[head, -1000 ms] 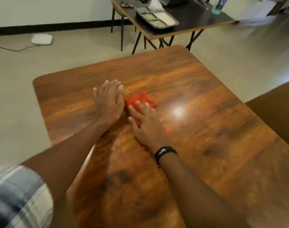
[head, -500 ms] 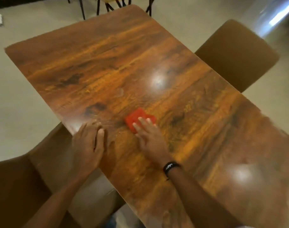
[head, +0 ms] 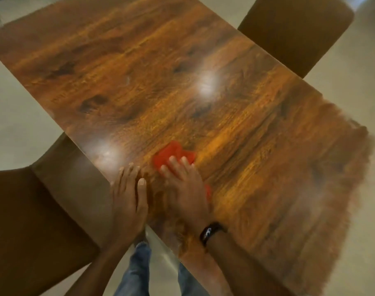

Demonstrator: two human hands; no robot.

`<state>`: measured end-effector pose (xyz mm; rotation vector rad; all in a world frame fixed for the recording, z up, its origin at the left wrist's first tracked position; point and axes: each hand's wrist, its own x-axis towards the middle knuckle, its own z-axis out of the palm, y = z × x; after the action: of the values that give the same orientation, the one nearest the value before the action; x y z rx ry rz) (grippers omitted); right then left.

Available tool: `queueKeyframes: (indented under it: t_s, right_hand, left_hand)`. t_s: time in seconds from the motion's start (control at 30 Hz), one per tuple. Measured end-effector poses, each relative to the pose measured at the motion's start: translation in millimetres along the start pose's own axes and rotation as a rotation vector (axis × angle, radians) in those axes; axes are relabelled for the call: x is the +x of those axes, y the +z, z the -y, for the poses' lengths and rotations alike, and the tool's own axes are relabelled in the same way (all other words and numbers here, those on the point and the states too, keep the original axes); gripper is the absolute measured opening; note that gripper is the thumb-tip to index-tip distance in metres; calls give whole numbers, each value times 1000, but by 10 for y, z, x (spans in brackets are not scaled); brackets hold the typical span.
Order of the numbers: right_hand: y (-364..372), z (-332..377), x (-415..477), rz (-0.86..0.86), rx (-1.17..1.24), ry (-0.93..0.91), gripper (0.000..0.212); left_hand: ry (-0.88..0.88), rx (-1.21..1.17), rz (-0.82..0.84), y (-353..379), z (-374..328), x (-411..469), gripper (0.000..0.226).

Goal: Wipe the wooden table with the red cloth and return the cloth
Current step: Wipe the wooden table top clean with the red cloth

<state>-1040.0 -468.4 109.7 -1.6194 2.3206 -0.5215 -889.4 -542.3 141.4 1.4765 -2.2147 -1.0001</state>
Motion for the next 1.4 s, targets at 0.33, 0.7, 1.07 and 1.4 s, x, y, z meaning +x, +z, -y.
queueKeyframes:
  t_s: [0.33,0.7,1.07,1.4]
  right_hand:
    - [-529,-1212,-778,-43,-15,94,44]
    - [-169,-342,-1054,46,36,53,48]
    - [118,13,-2090,24,-69,-79,53]
    - [263,311,-1644,-36,-63,135,48]
  left_hand:
    - [108,53,138,373,-223,-541,66]
    - [104,53,56,306,-181,-913,72]
    - [273,74,143,30,74,-1035,56]
    - [322,140,272,-153,173,-1204,63]
